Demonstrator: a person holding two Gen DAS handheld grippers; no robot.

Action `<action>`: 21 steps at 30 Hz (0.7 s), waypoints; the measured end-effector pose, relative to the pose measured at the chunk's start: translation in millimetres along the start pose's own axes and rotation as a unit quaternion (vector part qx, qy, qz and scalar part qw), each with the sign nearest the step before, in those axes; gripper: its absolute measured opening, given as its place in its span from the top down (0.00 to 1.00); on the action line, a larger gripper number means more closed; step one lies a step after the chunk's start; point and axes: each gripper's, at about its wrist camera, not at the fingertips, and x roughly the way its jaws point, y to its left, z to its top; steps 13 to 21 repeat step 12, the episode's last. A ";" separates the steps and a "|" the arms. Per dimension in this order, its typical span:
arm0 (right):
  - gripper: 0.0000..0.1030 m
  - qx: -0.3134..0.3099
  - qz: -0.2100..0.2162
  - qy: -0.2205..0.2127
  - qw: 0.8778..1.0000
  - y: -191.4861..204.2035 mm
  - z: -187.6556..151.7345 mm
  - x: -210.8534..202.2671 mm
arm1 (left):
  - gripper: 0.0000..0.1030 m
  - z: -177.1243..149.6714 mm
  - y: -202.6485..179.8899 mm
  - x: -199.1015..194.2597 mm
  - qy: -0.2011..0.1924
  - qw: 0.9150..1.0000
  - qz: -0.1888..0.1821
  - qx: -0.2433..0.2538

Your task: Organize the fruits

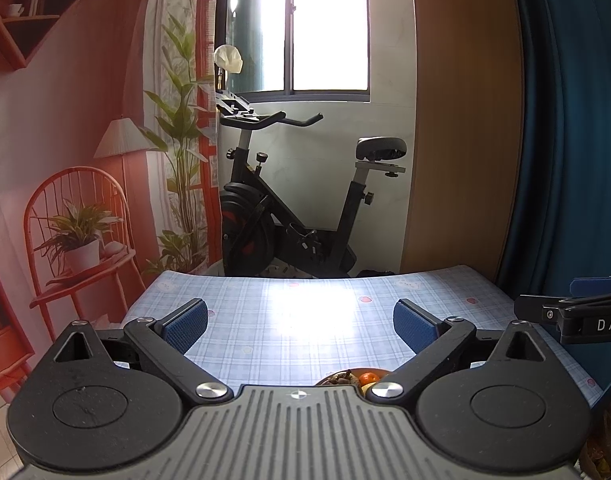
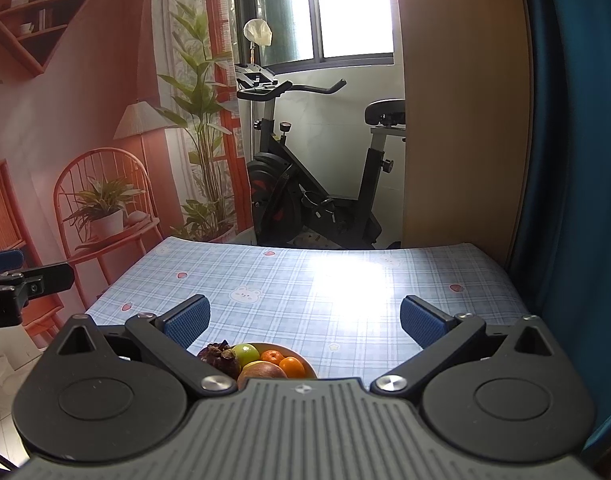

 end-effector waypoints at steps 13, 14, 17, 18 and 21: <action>0.00 0.001 0.000 0.002 1.000 -4.9 -0.7 0.4 | 0.02 -0.5 0.6 1.8 -0.001 1.000 0.000 -0.005; 0.00 0.001 0.000 0.002 1.000 -4.9 -0.7 0.4 | 0.02 -0.5 0.6 1.8 -0.001 1.000 0.000 -0.005; 0.00 0.001 0.000 0.002 1.000 -4.9 -0.7 0.4 | 0.02 -0.5 0.6 1.8 -0.001 1.000 0.000 -0.005; 0.00 0.001 0.000 0.002 1.000 -4.9 -0.7 0.4 | 0.02 -0.5 0.6 1.8 -0.001 1.000 0.000 -0.005; 0.00 0.001 0.000 0.002 1.000 -4.9 -0.7 0.4 | 0.02 -0.5 0.6 1.8 -0.001 1.000 0.000 -0.005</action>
